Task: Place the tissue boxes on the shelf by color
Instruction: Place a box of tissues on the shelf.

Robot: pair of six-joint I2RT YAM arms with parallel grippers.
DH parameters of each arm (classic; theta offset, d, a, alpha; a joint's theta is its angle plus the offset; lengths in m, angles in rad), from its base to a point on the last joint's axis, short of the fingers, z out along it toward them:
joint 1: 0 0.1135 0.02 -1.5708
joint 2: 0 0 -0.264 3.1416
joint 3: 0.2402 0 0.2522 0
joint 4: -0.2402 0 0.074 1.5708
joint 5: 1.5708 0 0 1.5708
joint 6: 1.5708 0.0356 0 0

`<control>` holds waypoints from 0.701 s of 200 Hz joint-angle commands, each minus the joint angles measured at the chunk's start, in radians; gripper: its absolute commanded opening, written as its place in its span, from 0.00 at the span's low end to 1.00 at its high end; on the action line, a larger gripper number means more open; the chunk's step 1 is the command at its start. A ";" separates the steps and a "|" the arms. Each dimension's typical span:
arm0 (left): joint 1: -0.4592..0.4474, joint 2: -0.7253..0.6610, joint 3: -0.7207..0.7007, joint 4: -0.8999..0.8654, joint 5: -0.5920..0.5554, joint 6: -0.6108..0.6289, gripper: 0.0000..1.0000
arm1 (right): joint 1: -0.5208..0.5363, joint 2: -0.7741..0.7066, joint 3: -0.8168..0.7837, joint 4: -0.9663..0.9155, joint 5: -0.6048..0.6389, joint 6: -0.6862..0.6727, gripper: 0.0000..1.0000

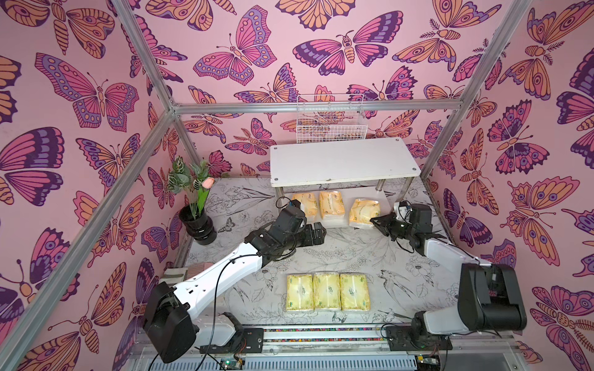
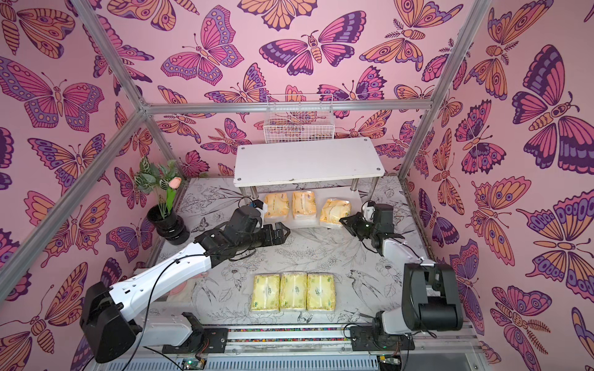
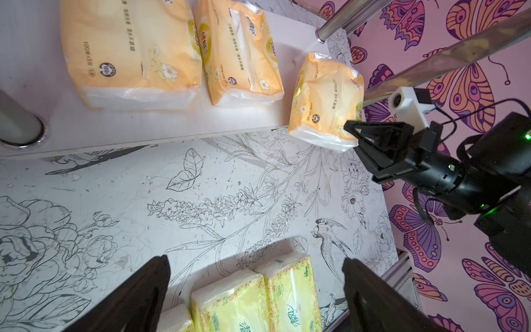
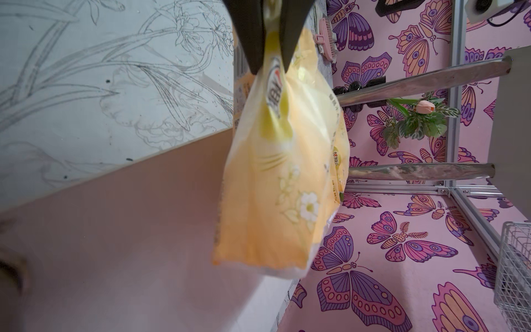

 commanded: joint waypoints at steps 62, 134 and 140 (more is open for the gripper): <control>0.009 -0.071 -0.047 -0.039 -0.026 0.006 1.00 | -0.010 0.178 0.117 0.084 0.019 -0.019 0.02; 0.009 -0.078 -0.053 -0.037 -0.023 0.001 1.00 | -0.009 0.096 0.032 0.117 0.110 0.020 0.59; 0.009 -0.081 -0.054 -0.038 -0.023 0.001 0.99 | -0.009 0.056 0.017 0.122 0.119 0.024 0.61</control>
